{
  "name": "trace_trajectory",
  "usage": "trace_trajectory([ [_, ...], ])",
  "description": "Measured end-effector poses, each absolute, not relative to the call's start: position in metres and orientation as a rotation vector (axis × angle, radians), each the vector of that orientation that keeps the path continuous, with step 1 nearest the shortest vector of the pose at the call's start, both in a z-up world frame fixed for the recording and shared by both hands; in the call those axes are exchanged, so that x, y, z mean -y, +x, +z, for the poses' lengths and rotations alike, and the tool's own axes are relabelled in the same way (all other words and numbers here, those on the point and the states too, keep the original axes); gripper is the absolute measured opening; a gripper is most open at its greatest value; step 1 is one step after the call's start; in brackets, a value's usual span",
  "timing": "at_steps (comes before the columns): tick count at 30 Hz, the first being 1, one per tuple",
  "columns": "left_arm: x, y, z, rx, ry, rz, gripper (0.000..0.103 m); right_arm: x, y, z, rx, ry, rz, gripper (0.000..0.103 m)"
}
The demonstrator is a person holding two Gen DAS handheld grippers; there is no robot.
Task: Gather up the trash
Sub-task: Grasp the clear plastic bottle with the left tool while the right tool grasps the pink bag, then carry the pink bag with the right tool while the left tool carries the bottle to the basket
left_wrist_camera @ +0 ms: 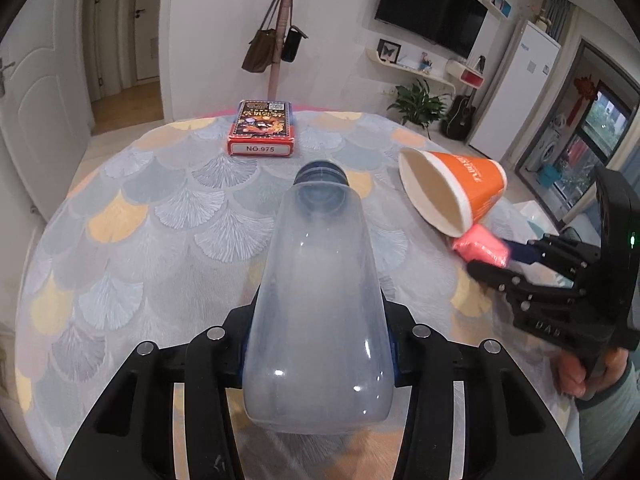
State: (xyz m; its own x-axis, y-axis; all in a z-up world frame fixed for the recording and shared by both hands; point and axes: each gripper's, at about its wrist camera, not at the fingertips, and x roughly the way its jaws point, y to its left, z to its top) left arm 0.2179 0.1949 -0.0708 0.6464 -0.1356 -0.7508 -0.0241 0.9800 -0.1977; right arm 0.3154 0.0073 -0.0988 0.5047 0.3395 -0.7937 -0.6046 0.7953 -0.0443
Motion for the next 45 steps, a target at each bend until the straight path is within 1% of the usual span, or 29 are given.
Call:
trace_trajectory([
  [10,-0.177,0.194,-0.044,-0.789,-0.196,-0.113,0.044,0.011,0.265,-0.070,-0.786,-0.285,0.624,0.037],
  [19,-0.137,0.180,-0.015,-0.707,-0.192,-0.203,0.043,0.052,0.229,-0.029,-0.667,-0.192,0.571,0.037],
  [23,-0.120,0.177,-0.014,-0.704,-0.196,-0.250,0.043,0.075,0.222,-0.016,-0.642,-0.153,0.537,0.037],
  [35,-0.074,0.177,-0.029,-0.734,-0.195,-0.352,0.042,0.152,0.214,-0.014,-0.633,-0.037,0.419,0.037],
  [45,-0.024,0.196,-0.002,-0.667,-0.158,-0.441,0.042,0.215,0.218,-0.008,-0.597,0.063,0.280,0.037],
])
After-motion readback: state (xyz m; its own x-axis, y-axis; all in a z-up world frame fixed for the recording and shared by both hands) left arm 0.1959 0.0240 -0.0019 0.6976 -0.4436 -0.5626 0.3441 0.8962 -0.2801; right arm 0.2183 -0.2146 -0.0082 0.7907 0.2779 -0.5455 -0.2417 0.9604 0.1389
